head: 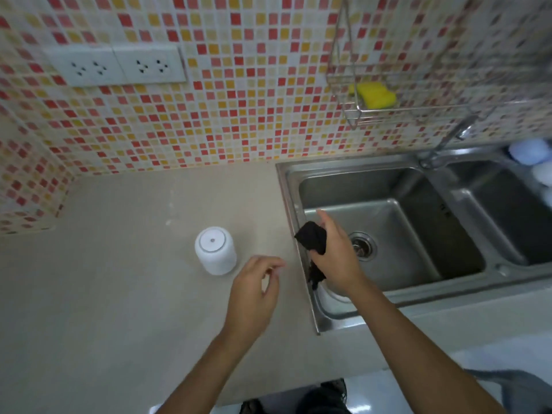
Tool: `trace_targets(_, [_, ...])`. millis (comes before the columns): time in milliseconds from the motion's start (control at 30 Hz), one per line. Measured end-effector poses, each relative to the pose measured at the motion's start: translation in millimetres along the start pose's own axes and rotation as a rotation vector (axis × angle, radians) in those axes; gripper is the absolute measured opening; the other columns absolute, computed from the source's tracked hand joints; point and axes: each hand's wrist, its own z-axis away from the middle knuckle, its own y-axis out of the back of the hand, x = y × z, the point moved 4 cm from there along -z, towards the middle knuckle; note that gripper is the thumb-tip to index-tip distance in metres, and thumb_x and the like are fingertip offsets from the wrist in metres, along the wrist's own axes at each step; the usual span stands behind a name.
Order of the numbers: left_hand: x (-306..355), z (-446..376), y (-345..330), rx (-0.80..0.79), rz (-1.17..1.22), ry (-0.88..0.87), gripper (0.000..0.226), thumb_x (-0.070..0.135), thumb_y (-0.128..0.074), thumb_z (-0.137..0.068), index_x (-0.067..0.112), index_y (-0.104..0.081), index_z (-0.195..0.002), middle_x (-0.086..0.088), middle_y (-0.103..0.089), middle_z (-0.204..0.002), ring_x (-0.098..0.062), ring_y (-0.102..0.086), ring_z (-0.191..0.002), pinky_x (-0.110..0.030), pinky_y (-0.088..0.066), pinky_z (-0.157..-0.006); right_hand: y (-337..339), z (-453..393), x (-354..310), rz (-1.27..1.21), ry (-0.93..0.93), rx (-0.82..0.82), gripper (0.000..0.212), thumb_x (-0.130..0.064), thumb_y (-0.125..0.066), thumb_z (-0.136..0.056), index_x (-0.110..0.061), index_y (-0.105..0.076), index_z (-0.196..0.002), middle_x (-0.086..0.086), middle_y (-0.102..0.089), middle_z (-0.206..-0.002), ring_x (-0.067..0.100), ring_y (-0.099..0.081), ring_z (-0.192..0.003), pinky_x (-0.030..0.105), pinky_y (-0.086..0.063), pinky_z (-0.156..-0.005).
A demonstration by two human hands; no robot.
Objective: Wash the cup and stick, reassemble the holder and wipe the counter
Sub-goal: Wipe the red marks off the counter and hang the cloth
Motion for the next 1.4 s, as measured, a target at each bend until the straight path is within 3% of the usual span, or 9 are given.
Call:
trace_targets(133, [64.3,-89.5,-43.8,-0.095,0.03,-0.06,0.026,0.012,-0.054,-0.096,0.015,-0.064,-0.12,-0.001,-0.063,-0.115,-0.015,-0.06,-0.106,-0.035,-0.05,-0.095,49.4,-2.8,-9.0,-0.052,0.129,0.053,0.075,-0.007,-0.072,-0.078,-0.021,-0.036,-0.142,0.004,-0.048,-0.135,0.014,-0.049,-0.119,0.011,-0.032,-0.089])
trace_targets(333, [121.3,-152.9,-95.0,-0.426,0.121,0.022,0.025,0.026,-0.06,-0.096,0.009,-0.069,-0.111,-0.006,-0.071,-0.103,-0.02,-0.067,-0.097,-0.028,-0.055,-0.085,128.5,-12.7,2.6,-0.075,0.288,0.089,0.075,-0.003,-0.071,-0.076,-0.027,-0.038,-0.139,-0.001,-0.044,-0.135,0.015,-0.049,-0.122,0.028,-0.045,-0.099])
trace_targets(467, [158.9,-171.1,-120.4,-0.412,0.272,0.178,0.036,0.014,-0.071,-0.087,0.005,-0.055,-0.119,-0.003,-0.066,-0.099,-0.011,-0.065,-0.085,-0.013,-0.056,-0.066,179.3,-25.1,30.1,-0.085,0.307,0.075,0.077,-0.013,-0.075,-0.077,-0.03,-0.036,-0.141,-0.004,-0.041,-0.137,0.011,-0.047,-0.121,0.027,-0.045,-0.098])
trace_targets(567, [194.6,-188.8,-137.4,-0.38,0.092,0.059,0.045,0.013,-0.075,-0.084,0.017,-0.053,-0.123,0.003,-0.061,-0.108,-0.008,-0.059,-0.097,-0.017,-0.052,-0.075,215.4,-43.1,51.4,-0.259,0.239,-0.004,0.071,-0.032,-0.072,-0.083,-0.035,-0.034,-0.142,-0.012,-0.041,-0.142,0.006,-0.043,-0.125,0.026,-0.039,-0.102])
trace_targets(700, [234.5,-202.3,-157.8,-0.375,-0.161,-0.114,0.04,0.019,-0.078,-0.081,0.028,-0.056,-0.113,0.005,-0.066,-0.109,-0.014,-0.063,-0.104,-0.029,-0.05,-0.09,263.7,-79.7,77.2,-0.311,0.12,-0.066,0.051,-0.017,-0.06,-0.091,-0.035,-0.047,-0.137,-0.01,-0.046,-0.143,0.009,-0.04,-0.131,0.032,-0.036,-0.105])
trace_targets(967, [291.8,-231.8,-154.6,-0.245,-0.174,-0.228,0.021,0.016,-0.076,-0.082,0.02,-0.065,-0.099,0.005,-0.071,-0.097,-0.004,-0.065,-0.093,-0.012,-0.049,-0.078,323.0,-126.4,78.1,-0.305,0.269,-0.136,0.016,-0.013,-0.06,-0.093,-0.014,-0.067,-0.107,-0.004,-0.069,-0.105,0.008,-0.063,-0.1,0.029,-0.05,-0.091])
trace_targets(1133, [319.1,-256.1,-147.7,-0.177,-0.074,-0.271,0.018,0.014,-0.073,-0.085,0.018,-0.065,-0.101,0.007,-0.071,-0.095,0.004,-0.065,-0.088,-0.011,-0.052,-0.076,350.6,-150.0,69.7,-0.356,0.229,-0.303,0.025,-0.016,-0.061,-0.092,-0.027,-0.064,-0.114,-0.011,-0.068,-0.11,0.007,-0.062,-0.104,0.033,-0.051,-0.091])
trace_targets(1300, [328.4,-290.9,-144.3,-0.149,-0.157,-0.271,0.019,0.018,-0.072,-0.086,0.02,-0.066,-0.103,0.01,-0.069,-0.098,-0.003,-0.063,-0.094,-0.023,-0.052,-0.083,379.6,-188.8,72.5,-0.325,0.24,-0.144,0.008,-0.027,-0.065,-0.09,-0.034,-0.068,-0.093,-0.006,-0.069,-0.102,0.015,-0.065,-0.1,0.043,-0.052,-0.093])
trace_targets(1400, [319.0,-323.5,-143.8,-0.131,-0.165,-0.212,0.02,0.022,-0.072,-0.087,0.022,-0.065,-0.105,0.009,-0.065,-0.103,-0.007,-0.059,-0.099,-0.022,-0.046,-0.085,394.1,-215.7,68.2,-0.382,0.23,-0.052,0.008,-0.024,-0.063,-0.092,-0.025,-0.067,-0.1,-0.004,-0.067,-0.1,0.013,-0.065,-0.094,0.019,-0.055,-0.075])
